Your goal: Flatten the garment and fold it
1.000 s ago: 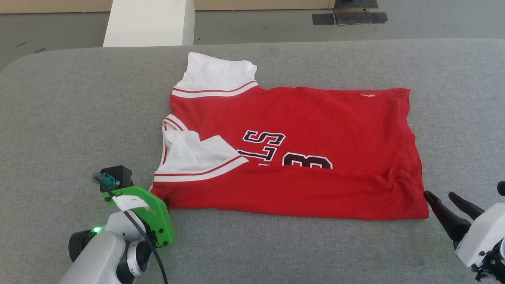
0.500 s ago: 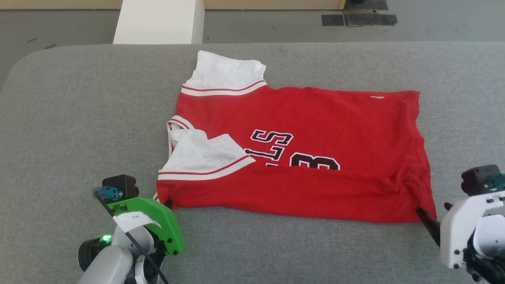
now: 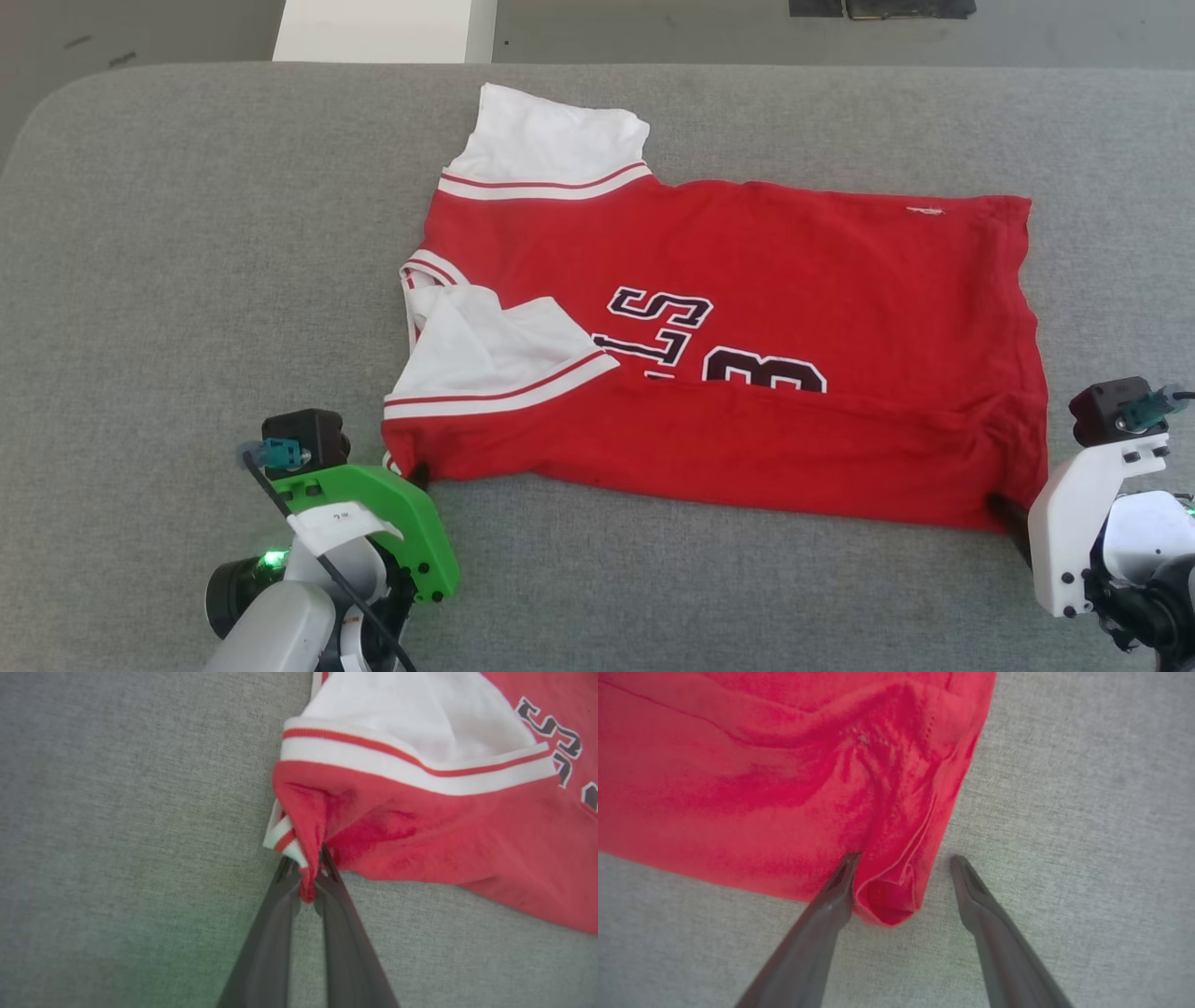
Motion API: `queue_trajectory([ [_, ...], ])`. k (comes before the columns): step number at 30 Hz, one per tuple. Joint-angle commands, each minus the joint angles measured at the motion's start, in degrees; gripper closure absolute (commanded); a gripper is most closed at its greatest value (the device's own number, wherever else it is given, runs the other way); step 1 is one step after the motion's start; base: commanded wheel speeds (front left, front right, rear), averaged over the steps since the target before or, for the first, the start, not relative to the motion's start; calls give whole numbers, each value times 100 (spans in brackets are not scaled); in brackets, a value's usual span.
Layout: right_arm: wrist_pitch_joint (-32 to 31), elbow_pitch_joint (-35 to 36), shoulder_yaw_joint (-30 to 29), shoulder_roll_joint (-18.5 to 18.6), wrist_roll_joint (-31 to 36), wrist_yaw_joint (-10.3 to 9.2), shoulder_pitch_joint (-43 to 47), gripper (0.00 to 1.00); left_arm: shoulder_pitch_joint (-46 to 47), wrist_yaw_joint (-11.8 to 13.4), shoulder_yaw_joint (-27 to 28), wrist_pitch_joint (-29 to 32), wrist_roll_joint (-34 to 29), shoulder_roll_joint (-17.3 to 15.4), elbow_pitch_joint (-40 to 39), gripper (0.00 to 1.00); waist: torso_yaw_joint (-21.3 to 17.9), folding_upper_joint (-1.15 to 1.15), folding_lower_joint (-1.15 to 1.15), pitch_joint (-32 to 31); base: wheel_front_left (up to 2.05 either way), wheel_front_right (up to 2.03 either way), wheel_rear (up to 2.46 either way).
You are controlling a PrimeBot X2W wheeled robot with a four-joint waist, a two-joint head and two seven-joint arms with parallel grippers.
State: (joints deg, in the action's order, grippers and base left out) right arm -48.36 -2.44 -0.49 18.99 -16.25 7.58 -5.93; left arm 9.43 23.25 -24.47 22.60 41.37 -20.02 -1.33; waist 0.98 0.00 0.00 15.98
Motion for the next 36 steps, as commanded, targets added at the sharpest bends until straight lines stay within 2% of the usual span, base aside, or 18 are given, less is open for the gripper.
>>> queue_trajectory([
  [1,2,-229,157,-70,-94,-9,46,100,-39,17,13,-38,21,35,23,100,-7,0,0,-25,0,0,0],
  [7,245,-183,81,73,-337,-9,-38,100,-112,-32,145,-198,111,21,11,100,-28,0,0,-257,0,0,0],
  [13,383,83,-291,96,-475,-9,-49,100,-280,-23,386,-327,263,-47,-311,100,-37,0,0,-667,0,0,0],
  [20,94,319,-540,222,-465,-9,260,100,-864,231,555,-149,346,-324,-955,100,-82,0,0,-996,0,0,0],
  [23,-112,262,-549,220,-484,-9,502,100,-1213,312,482,-20,465,-289,-1075,100,-81,0,0,-1038,0,0,0],
  [28,-291,-33,-496,108,-460,-9,789,100,-1488,285,290,123,636,-142,-760,100,-58,0,0,-1032,0,0,0],
  [33,-62,-505,-250,53,-389,-9,753,100,-1414,94,215,249,840,-31,-148,100,-83,0,0,-1042,0,0,0],
  [34,25,-586,-240,39,-397,-9,725,85,-1387,72,228,238,859,-17,-82,100,-86,0,0,-1053,0,0,0],
  [35,80,-671,-225,33,-398,-9,704,26,-1360,53,250,234,895,4,-34,66,-90,0,0,-1071,0,0,0],
  [36,137,-735,-200,41,-386,-9,685,0,-1340,37,265,246,918,2,1,53,-94,0,0,-1092,0,0,0],
])
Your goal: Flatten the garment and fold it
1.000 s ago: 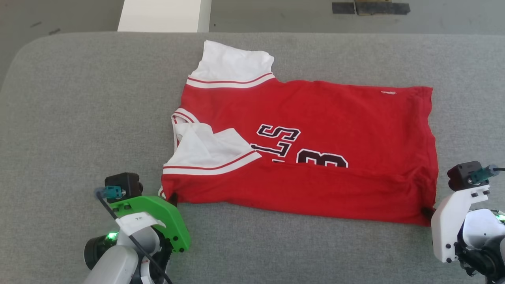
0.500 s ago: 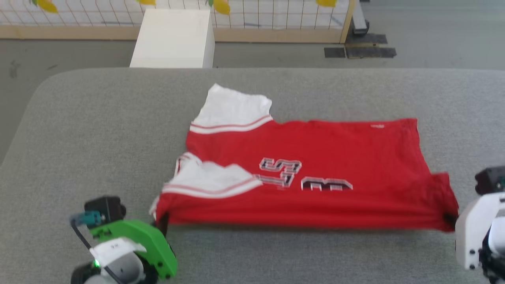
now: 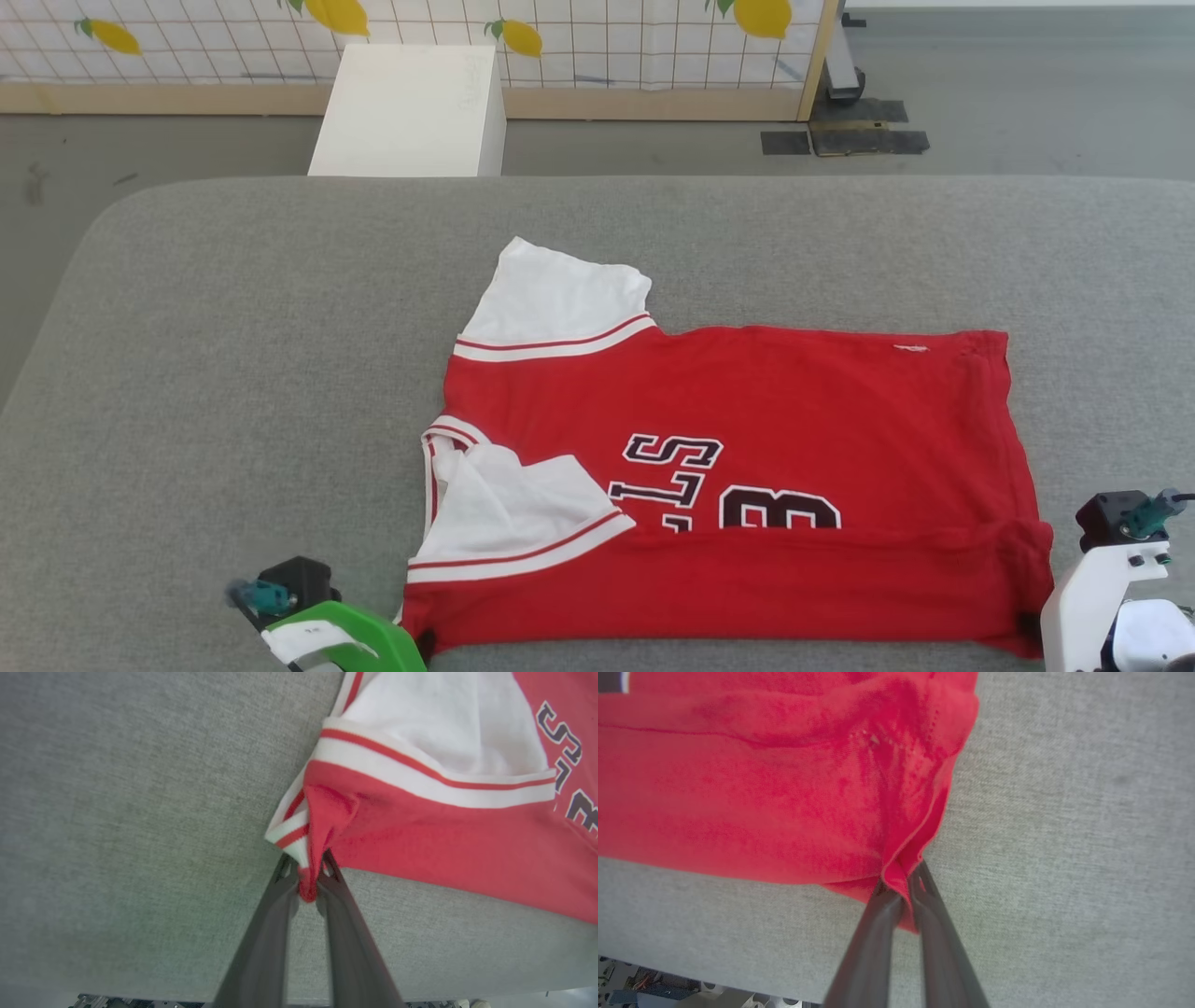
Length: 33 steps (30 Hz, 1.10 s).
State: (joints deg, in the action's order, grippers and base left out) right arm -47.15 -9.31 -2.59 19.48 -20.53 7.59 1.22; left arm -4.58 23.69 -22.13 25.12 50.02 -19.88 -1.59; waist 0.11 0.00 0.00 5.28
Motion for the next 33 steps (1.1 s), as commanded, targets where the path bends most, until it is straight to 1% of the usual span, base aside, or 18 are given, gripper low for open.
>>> queue_trajectory([
  [1,116,-108,2,-13,26,-10,-70,0,94,-7,60,2,45,-60,46,0,-20,0,0,-50,0,0,0],
  [2,152,-132,-18,-14,8,-10,-92,0,114,-3,89,16,50,-94,32,0,-25,0,0,-65,0,0,0],
  [5,229,-14,-92,22,-80,-10,-176,0,184,51,188,105,-11,-332,-134,0,-53,0,0,-132,0,0,0],
  [11,331,636,-577,104,-371,-10,-383,0,445,177,381,247,-174,-728,-1025,0,-101,0,0,-205,0,0,0],
  [14,466,977,-808,81,-406,-10,-561,0,688,193,463,123,-330,-800,-1327,0,-127,0,0,-187,0,0,0],
  [15,568,1083,-883,57,-422,-10,-656,0,824,169,487,-4,-426,-798,-1390,0,-135,0,0,-168,0,0,0],
  [16,768,1183,-936,13,-479,-10,-834,0,1094,86,491,-313,-641,-763,-1394,0,-148,0,0,-105,0,0,0],
  [18,1036,1242,-947,13,-440,-10,-1020,0,1385,-37,452,-723,-866,-649,-1281,0,-154,0,0,0,0,0,0],
  [20,1264,1186,-918,-41,-476,-10,-1189,0,1653,-170,383,-1172,-1081,-497,-1061,0,-168,0,0,109,0,0,0],
  [22,1504,1073,-831,-6,-470,-10,-1360,0,1957,-358,288,-1713,-1319,-333,-766,0,-169,0,0,267,0,0,0],
  [24,1694,924,-772,31,-479,-10,-1500,0,2184,-499,188,-2105,-1489,-196,-440,0,-166,0,0,422,0,0,0],
  [30,2146,529,-659,287,-381,-10,-1873,0,2911,-818,-102,-2944,-1858,202,518,0,-118,0,0,986,0,0,0],
  [33,2245,378,-598,419,-415,-10,-2053,0,3291,-957,-232,-3116,-1921,402,1002,0,-85,0,0,1259,0,0,0],
])
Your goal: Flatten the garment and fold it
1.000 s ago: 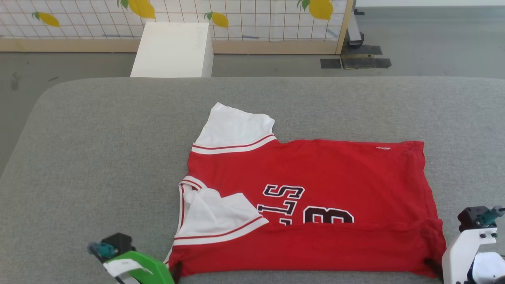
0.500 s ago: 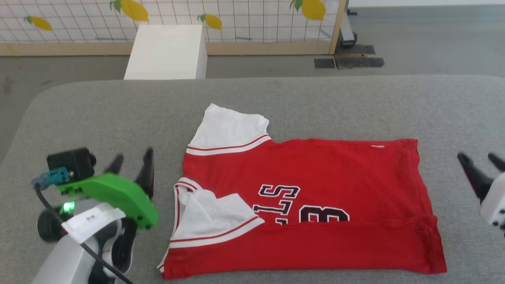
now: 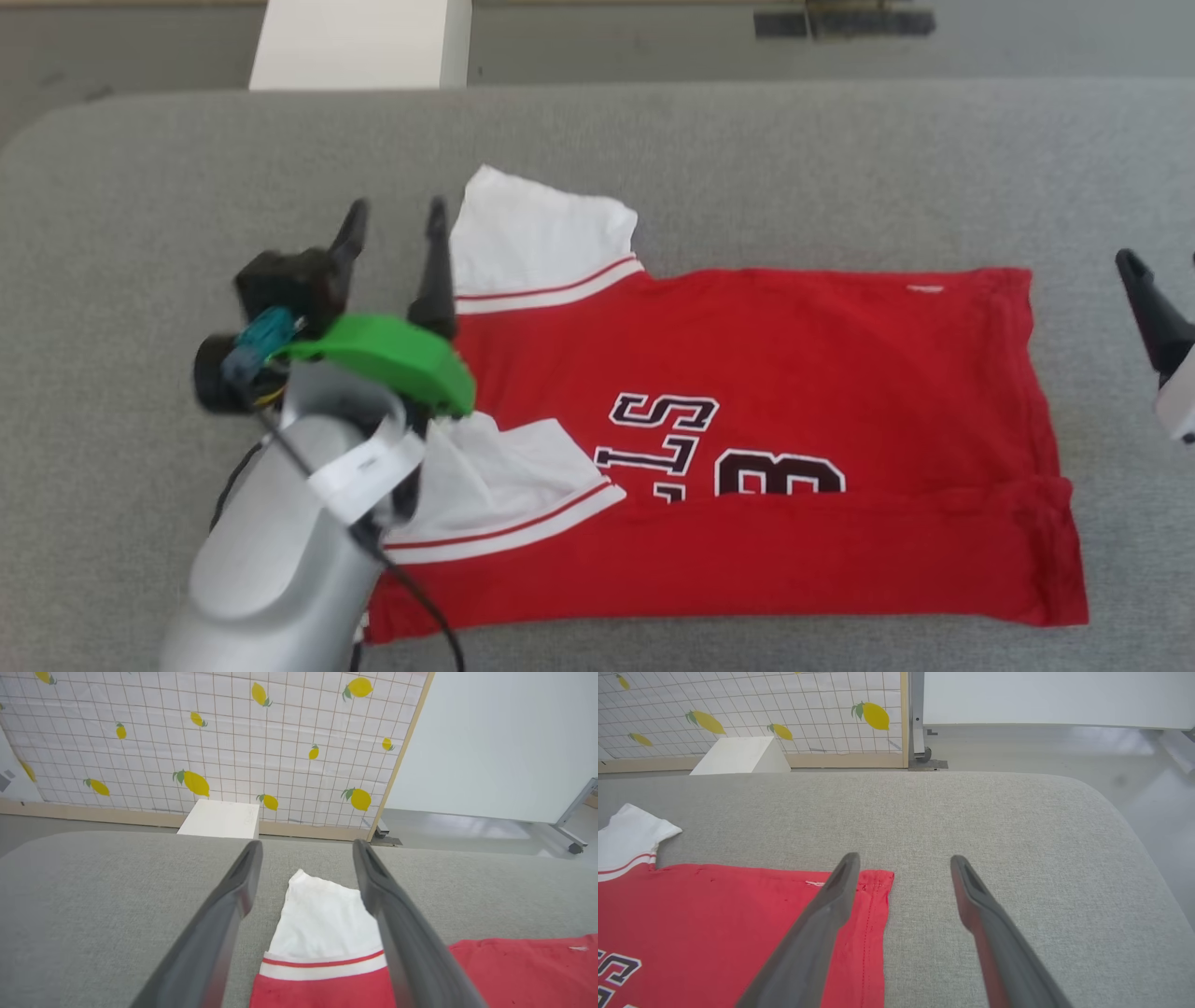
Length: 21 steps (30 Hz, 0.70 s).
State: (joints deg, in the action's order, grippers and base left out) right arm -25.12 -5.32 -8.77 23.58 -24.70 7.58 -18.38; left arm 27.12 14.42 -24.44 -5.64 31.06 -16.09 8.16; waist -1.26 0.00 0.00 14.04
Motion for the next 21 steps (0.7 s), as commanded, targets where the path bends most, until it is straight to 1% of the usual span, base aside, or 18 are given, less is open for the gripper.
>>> queue_trajectory([
  [1,59,-68,48,66,-19,-9,-159,0,271,-85,-45,-49,-22,101,224,0,64,0,0,491,0,0,0],
  [3,91,-117,97,164,-70,-9,-278,0,601,-195,-111,-80,-42,213,566,0,85,0,0,692,0,0,0],
  [6,132,-144,164,310,-159,-9,-427,0,1155,-310,-162,81,2,382,1170,0,103,0,0,971,0,0,0],
  [7,150,-144,209,403,-209,-9,-490,0,1562,-356,-179,271,27,465,1569,0,101,0,0,1122,0,0,0],
  [9,152,-129,275,483,-262,-9,-538,0,1976,-357,-152,525,83,530,1967,0,74,0,0,1267,0,0,0],
  [13,180,-79,391,601,-356,-9,-613,0,2730,-270,-183,1148,93,611,2612,0,-1,0,0,1509,0,0,0],
  [16,218,-43,473,674,-414,-9,-645,0,3226,-232,-281,1757,86,657,3049,0,-61,0,0,1633,0,0,0],
  [18,250,-22,515,707,-451,-9,-664,0,3474,-160,-352,2229,89,699,3324,0,-95,0,0,1688,0,0,0],
  [21,297,-4,582,746,-485,-9,-692,0,3760,32,-489,3075,63,728,3749,0,-146,0,0,1745,0,0,0],
])
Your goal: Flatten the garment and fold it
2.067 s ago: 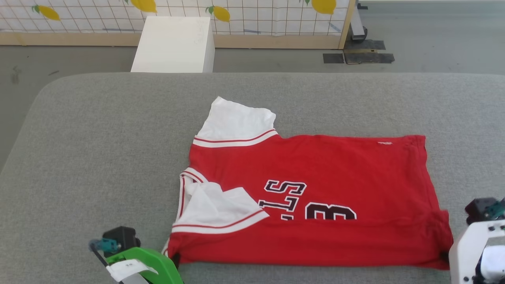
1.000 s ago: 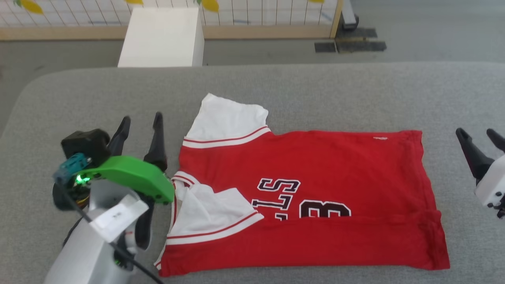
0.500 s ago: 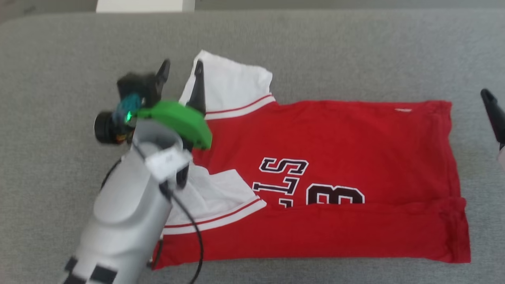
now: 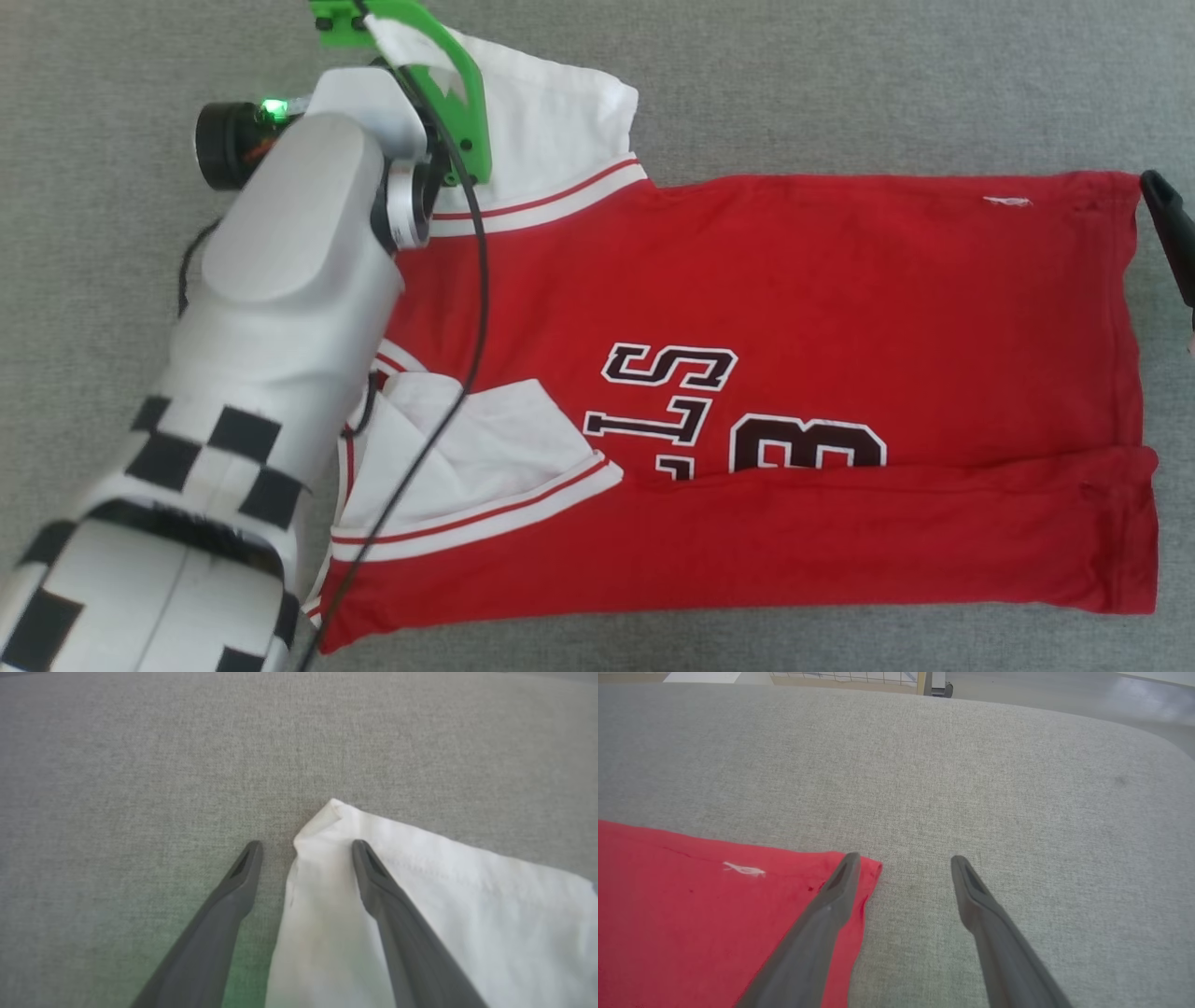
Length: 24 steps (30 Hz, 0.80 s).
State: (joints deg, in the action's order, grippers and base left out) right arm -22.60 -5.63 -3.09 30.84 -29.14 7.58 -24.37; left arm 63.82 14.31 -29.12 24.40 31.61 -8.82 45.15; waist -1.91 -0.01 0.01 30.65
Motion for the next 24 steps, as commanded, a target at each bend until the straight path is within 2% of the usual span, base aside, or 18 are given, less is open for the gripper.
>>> queue_trajectory([
  [1,60,34,33,28,-49,-9,-100,0,156,91,-92,302,-36,-14,154,0,-93,1,-1,95,0,0,0],
  [4,115,76,118,55,-100,-9,-107,0,263,201,-278,1014,-104,-13,390,0,-117,1,-1,129,0,0,0],
  [7,162,106,167,69,-132,-9,-90,0,210,202,-398,1644,-56,14,481,0,-123,1,-1,144,0,0,0],
  [8,176,115,171,77,-143,-9,-84,0,166,192,-398,1785,-4,29,460,53,-116,1,-1,148,0,0,0],
  [9,183,122,171,84,-148,-9,-79,0,137,183,-372,1777,34,29,393,80,-108,1,-1,151,0,0,0],
  [10,188,129,174,92,-153,-9,-72,0,86,190,-334,1732,74,17,317,100,-96,1,-1,146,0,0,0],
  [17,-52,93,134,177,-80,-9,-17,0,-184,100,7,1060,371,-4,-330,100,45,1,-1,-29,0,0,0],
  [24,-1364,-7,492,299,177,-9,-313,0,-342,-31,236,678,601,-32,-1013,100,170,1,-1,-209,0,0,0],
])
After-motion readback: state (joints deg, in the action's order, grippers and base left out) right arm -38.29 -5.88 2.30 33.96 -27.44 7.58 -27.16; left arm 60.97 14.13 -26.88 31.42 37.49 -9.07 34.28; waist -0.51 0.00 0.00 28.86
